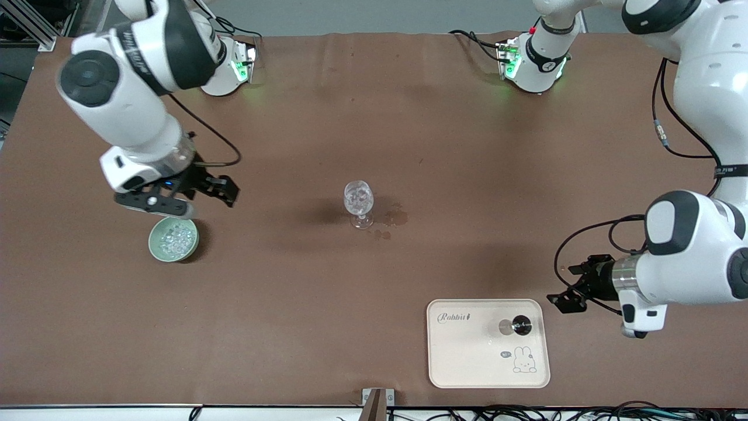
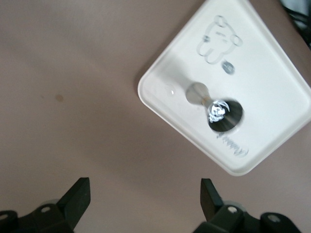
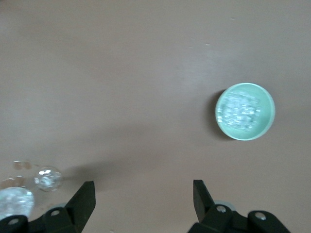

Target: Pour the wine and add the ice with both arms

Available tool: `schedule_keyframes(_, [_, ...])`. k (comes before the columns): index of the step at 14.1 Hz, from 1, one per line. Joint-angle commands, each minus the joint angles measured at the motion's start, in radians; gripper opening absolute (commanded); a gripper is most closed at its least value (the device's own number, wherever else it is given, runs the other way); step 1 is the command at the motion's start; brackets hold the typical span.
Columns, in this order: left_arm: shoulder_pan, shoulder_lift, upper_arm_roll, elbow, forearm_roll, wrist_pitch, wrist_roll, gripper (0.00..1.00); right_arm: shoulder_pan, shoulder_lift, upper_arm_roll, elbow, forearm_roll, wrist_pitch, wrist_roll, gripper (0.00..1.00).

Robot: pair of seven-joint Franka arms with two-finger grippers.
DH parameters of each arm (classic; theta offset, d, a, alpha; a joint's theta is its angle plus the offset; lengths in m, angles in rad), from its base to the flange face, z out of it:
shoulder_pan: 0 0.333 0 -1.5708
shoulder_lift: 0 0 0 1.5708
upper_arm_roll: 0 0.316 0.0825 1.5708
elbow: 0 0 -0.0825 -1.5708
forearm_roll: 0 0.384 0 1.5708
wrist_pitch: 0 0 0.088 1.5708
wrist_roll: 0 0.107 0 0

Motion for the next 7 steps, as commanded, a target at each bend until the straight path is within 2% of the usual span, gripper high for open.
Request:
schedule_keyframes(1, [0.014, -0.092, -0.047, -0.025, 0.097, -0.072, 0.132, 1.0, -0.101, -0.111, 0.02, -0.142, -0.01, 0.024, -0.107, 0.89])
schedule_keyframes(4, [0.009, -0.197, -0.059, -0.027, 0.117, -0.113, 0.277, 1.0, -0.2, -0.162, 0.02, -0.159, -0.01, -0.014, -0.241, 0.9])
schedule_keyframes(7, [0.012, -0.278, -0.061, -0.029, 0.145, -0.142, 0.331, 1.0, -0.267, -0.205, 0.02, -0.153, -0.008, -0.06, -0.331, 0.92])
